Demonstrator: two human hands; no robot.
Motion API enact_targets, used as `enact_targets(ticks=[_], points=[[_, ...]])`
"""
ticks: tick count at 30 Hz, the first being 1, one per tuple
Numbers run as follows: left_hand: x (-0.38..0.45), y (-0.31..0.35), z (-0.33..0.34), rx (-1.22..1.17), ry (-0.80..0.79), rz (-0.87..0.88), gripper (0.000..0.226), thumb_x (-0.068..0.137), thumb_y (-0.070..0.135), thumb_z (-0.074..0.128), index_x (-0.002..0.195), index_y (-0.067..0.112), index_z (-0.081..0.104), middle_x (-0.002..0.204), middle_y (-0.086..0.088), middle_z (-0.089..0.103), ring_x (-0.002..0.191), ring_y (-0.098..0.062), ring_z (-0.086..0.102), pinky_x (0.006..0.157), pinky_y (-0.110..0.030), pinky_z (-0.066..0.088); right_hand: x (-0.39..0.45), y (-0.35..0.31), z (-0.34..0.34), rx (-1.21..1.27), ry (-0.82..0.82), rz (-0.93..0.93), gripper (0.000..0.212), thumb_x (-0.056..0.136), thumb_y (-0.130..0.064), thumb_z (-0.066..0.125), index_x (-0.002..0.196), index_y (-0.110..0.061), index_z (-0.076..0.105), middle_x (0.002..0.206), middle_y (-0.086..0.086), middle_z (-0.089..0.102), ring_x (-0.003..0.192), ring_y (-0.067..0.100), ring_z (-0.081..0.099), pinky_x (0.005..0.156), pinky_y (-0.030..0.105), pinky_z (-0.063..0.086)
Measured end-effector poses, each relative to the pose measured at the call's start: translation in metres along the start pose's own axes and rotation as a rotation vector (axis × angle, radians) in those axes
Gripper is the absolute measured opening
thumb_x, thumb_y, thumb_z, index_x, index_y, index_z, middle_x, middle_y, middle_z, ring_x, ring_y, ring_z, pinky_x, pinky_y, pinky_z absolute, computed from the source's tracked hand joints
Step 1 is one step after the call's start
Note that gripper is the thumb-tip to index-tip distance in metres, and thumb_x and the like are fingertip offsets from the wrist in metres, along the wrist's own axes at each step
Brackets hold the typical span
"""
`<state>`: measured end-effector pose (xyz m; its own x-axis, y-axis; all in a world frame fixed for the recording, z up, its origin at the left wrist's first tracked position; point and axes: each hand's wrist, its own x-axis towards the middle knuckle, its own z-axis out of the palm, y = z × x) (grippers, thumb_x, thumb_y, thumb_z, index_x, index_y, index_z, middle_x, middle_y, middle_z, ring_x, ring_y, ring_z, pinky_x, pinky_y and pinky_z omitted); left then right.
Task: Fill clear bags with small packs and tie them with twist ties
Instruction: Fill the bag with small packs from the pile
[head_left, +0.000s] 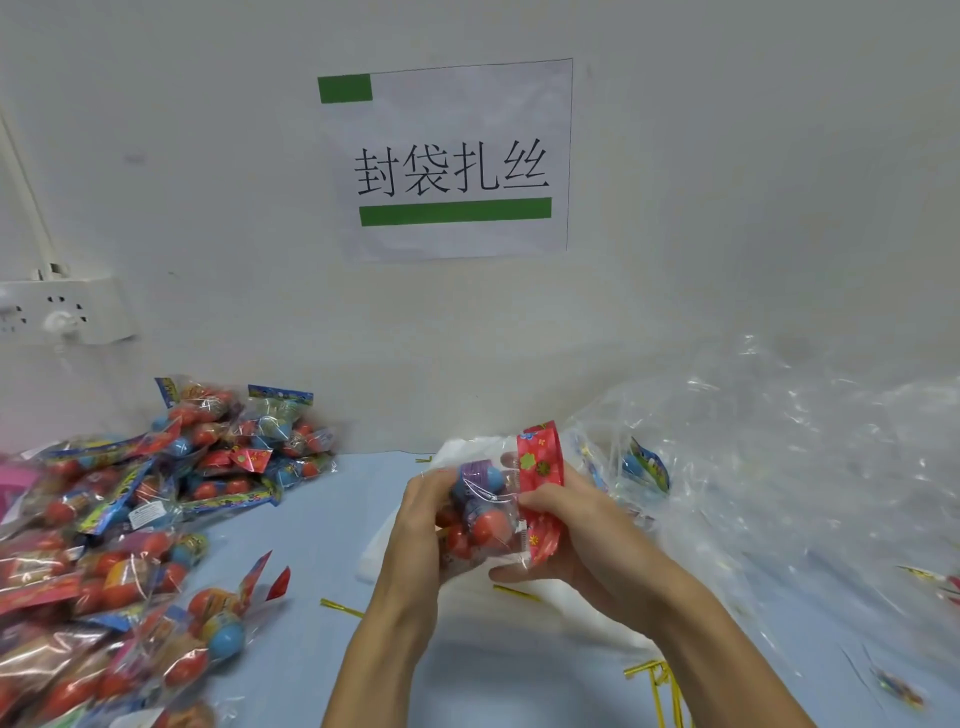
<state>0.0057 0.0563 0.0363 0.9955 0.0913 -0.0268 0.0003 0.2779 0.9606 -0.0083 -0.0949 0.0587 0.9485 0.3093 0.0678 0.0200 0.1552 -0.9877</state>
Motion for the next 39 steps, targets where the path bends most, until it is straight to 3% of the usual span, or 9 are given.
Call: enact_targets(ticks=[5, 9, 12, 14, 18, 24, 30, 34, 39], points=[[-0.005, 0.0, 0.01, 0.124, 0.104, 0.198, 0.06, 0.063, 0.068, 0.062, 0.099, 0.021, 0.067, 0.085, -0.001, 0.074, 0.075, -0.013, 0.071, 0.073, -0.039, 0.06, 0.0, 0.0, 0.003, -0.067, -0.012, -0.001, 0.033, 0.086, -0.028, 0.053, 0.117, -0.028, 0.064, 0.11, 0.006, 0.075, 0.094, 0.022, 0.073, 0.081, 0.045, 0.059], [-0.011, -0.002, 0.014, 0.262, 0.139, 0.401, 0.054, 0.063, 0.07, 0.059, 0.102, 0.032, 0.058, 0.076, 0.017, 0.071, 0.068, 0.0, 0.068, 0.06, -0.016, 0.053, 0.002, 0.0, 0.006, -0.138, 0.083, -0.08, 0.055, 0.077, -0.056, 0.068, 0.11, -0.013, 0.068, 0.104, 0.018, 0.074, 0.092, 0.034, 0.074, 0.088, 0.056, 0.057], [-0.013, -0.007, 0.016, 0.389, 0.17, 0.418, 0.06, 0.067, 0.076, 0.049, 0.112, 0.036, 0.051, 0.082, 0.012, 0.071, 0.078, -0.006, 0.069, 0.073, -0.031, 0.058, 0.003, 0.005, 0.012, -0.165, 0.186, -0.116, 0.047, 0.086, -0.058, 0.071, 0.109, -0.017, 0.067, 0.085, 0.005, 0.077, 0.074, 0.018, 0.073, 0.071, 0.043, 0.062], [-0.012, -0.009, 0.017, 0.416, 0.182, 0.388, 0.063, 0.07, 0.078, 0.041, 0.113, 0.033, 0.053, 0.09, 0.01, 0.07, 0.086, -0.013, 0.069, 0.079, -0.041, 0.057, 0.006, 0.012, 0.013, -0.246, 0.27, -0.148, 0.033, 0.092, -0.053, 0.066, 0.107, -0.024, 0.067, 0.084, -0.003, 0.078, 0.076, 0.013, 0.075, 0.076, 0.042, 0.062], [-0.007, -0.006, 0.016, 0.281, 0.171, 0.18, 0.046, 0.09, 0.064, 0.046, 0.098, 0.022, 0.064, 0.087, -0.001, 0.072, 0.073, -0.018, 0.072, 0.049, -0.032, 0.055, 0.009, 0.015, 0.007, -0.349, 0.386, -0.184, 0.017, 0.094, -0.045, 0.064, 0.097, -0.028, 0.066, 0.085, -0.007, 0.077, 0.078, 0.012, 0.075, 0.076, 0.038, 0.059], [-0.004, -0.006, 0.015, 0.193, 0.059, -0.051, 0.043, 0.088, 0.065, 0.053, 0.104, 0.027, 0.065, 0.093, 0.0, 0.076, 0.07, -0.016, 0.075, 0.05, -0.028, 0.055, 0.007, 0.012, 0.006, -0.549, 0.389, -0.233, 0.021, 0.094, -0.046, 0.061, 0.099, -0.026, 0.067, 0.086, -0.012, 0.074, 0.078, -0.001, 0.069, 0.069, 0.019, 0.052], [-0.005, -0.009, 0.018, 0.25, 0.234, 0.222, 0.034, 0.093, 0.052, 0.055, 0.088, 0.02, 0.064, 0.069, -0.003, 0.068, 0.05, -0.013, 0.061, 0.041, -0.025, 0.044, 0.002, 0.007, 0.012, -0.445, 0.279, -0.078, 0.046, 0.079, -0.074, 0.059, 0.104, -0.036, 0.055, 0.082, -0.01, 0.074, 0.068, 0.003, 0.069, 0.054, 0.014, 0.049], [-0.007, -0.009, 0.019, 0.3, 0.27, 0.321, 0.035, 0.098, 0.052, 0.044, 0.086, 0.026, 0.065, 0.07, 0.004, 0.071, 0.067, -0.02, 0.07, 0.049, -0.037, 0.054, 0.0, 0.007, 0.012, -0.301, 0.207, -0.065, 0.048, 0.077, -0.067, 0.071, 0.106, -0.034, 0.052, 0.085, -0.007, 0.076, 0.077, 0.013, 0.075, 0.067, 0.035, 0.064], [-0.007, -0.009, 0.021, 0.323, 0.258, 0.304, 0.05, 0.103, 0.048, 0.034, 0.081, 0.019, 0.068, 0.075, -0.003, 0.071, 0.072, -0.026, 0.071, 0.055, -0.05, 0.059, 0.001, 0.007, 0.006, -0.378, 0.208, -0.113, 0.039, 0.076, -0.06, 0.073, 0.101, -0.038, 0.054, 0.088, -0.008, 0.076, 0.075, 0.011, 0.075, 0.064, 0.029, 0.061]])
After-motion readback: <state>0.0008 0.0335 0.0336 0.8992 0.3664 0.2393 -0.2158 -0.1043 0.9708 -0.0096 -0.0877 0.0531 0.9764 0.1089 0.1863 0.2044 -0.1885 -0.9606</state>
